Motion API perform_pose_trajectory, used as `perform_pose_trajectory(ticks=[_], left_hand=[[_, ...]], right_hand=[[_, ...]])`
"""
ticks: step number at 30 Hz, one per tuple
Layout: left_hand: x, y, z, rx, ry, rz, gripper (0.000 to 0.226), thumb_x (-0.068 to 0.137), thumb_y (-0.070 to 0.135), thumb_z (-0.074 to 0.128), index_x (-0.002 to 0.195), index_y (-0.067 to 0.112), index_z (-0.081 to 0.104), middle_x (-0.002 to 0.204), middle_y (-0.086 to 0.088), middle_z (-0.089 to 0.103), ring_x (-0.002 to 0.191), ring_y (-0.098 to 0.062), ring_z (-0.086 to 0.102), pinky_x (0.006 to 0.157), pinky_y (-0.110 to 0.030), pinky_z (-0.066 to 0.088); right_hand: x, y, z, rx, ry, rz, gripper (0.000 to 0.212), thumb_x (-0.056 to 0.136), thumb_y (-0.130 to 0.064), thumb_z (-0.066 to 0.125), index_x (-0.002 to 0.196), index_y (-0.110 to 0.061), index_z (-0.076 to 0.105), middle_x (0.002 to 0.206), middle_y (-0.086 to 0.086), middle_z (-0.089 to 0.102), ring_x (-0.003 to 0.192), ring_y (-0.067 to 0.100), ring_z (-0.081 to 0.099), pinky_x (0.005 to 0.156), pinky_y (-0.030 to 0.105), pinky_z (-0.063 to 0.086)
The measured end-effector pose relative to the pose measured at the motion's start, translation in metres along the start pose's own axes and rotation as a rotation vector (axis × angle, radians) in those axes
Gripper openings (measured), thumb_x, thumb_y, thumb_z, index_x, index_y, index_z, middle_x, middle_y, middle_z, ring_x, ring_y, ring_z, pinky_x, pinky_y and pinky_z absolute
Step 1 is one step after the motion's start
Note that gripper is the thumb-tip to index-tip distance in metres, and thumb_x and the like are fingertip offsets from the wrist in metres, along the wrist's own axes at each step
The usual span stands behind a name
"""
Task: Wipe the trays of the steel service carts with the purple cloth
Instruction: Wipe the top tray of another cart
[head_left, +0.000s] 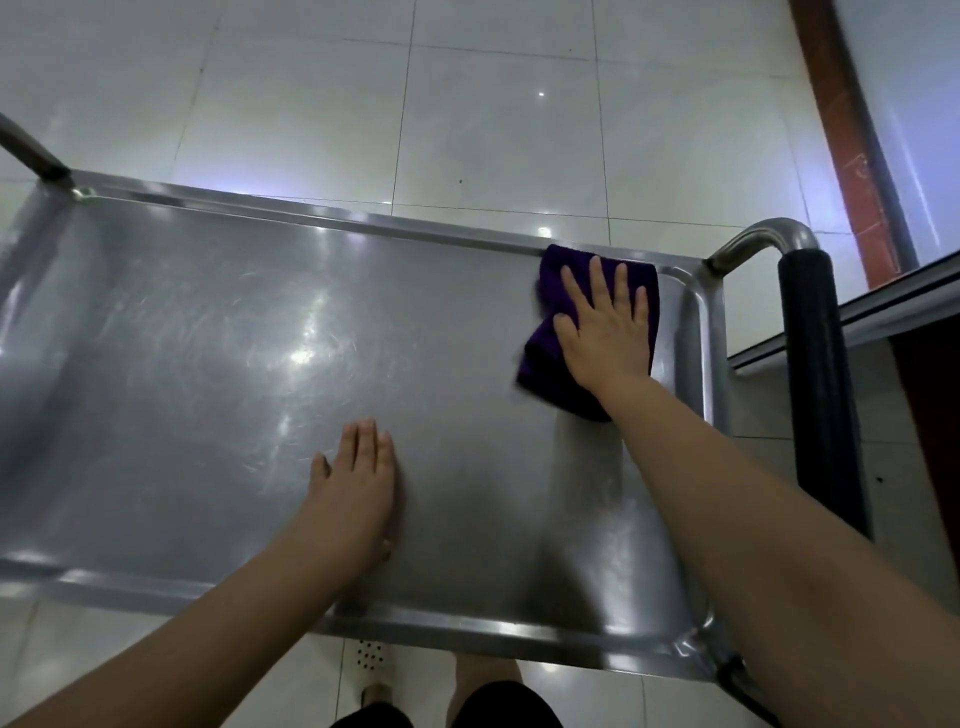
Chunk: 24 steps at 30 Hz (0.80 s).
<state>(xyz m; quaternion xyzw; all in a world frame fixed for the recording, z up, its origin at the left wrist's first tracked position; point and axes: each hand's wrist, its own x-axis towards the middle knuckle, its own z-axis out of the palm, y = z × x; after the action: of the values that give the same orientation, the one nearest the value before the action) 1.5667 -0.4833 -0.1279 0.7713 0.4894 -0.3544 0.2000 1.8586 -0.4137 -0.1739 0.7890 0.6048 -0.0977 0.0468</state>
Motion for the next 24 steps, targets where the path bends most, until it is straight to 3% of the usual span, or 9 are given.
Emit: perform_pose_trajectory(ticks=[5, 8, 12, 21, 24], left_hand=[[-0.004, 0.002, 0.002, -0.004, 0.031, 0.024, 0.112, 0.085, 0.037, 0.067, 0.146, 0.002, -0.019, 0.154, -0.019, -0.025, 0.143, -0.036, -0.018, 0.116, -0.050, 0.003], [-0.005, 0.002, 0.003, -0.004, 0.051, 0.047, 0.111, 0.084, 0.037, 0.068, 0.147, 0.002, -0.016, 0.155, -0.019, -0.020, 0.144, -0.036, -0.015, 0.116, -0.051, 0.007], [-0.008, 0.003, 0.004, 0.023, 0.068, 0.073, 0.114, 0.081, 0.041, 0.070, 0.148, 0.001, -0.013, 0.156, -0.019, -0.016, 0.145, -0.036, -0.012, 0.116, -0.052, 0.014], [-0.023, 0.006, 0.015, 0.119, 0.090, 0.064, 0.113, 0.081, 0.046, 0.069, 0.148, -0.001, -0.007, 0.156, -0.021, -0.011, 0.144, -0.038, -0.007, 0.113, -0.055, 0.022], [-0.028, 0.030, 0.012, 0.247, 0.196, 0.190, 0.097, 0.089, 0.043, 0.057, 0.150, 0.006, -0.009, 0.156, -0.018, -0.017, 0.145, -0.036, -0.010, 0.113, -0.062, 0.012]], right_hand=[[-0.068, 0.005, 0.014, -0.032, -0.018, 0.001, 0.058, 0.100, -0.044, 0.016, 0.151, -0.032, -0.007, 0.162, 0.005, -0.009, 0.147, 0.030, -0.013, 0.118, 0.046, -0.011], [-0.120, 0.001, 0.025, -0.041, -0.019, 0.007, 0.062, 0.090, -0.049, 0.007, 0.149, -0.032, -0.003, 0.162, 0.006, 0.000, 0.148, 0.031, -0.004, 0.116, 0.044, -0.011], [-0.185, -0.007, 0.041, -0.038, 0.019, 0.028, 0.063, 0.090, -0.045, 0.026, 0.150, -0.027, 0.022, 0.156, 0.012, 0.027, 0.144, 0.036, 0.021, 0.114, 0.048, 0.008], [-0.297, -0.010, 0.065, -0.043, -0.018, -0.008, 0.065, 0.086, -0.044, 0.036, 0.148, -0.027, 0.029, 0.154, 0.009, 0.033, 0.143, 0.031, 0.017, 0.112, 0.047, 0.013], [-0.302, -0.010, 0.065, -0.042, -0.031, 0.002, 0.065, 0.087, -0.044, 0.035, 0.149, -0.027, 0.028, 0.154, 0.009, 0.033, 0.143, 0.031, 0.017, 0.112, 0.047, 0.014]])
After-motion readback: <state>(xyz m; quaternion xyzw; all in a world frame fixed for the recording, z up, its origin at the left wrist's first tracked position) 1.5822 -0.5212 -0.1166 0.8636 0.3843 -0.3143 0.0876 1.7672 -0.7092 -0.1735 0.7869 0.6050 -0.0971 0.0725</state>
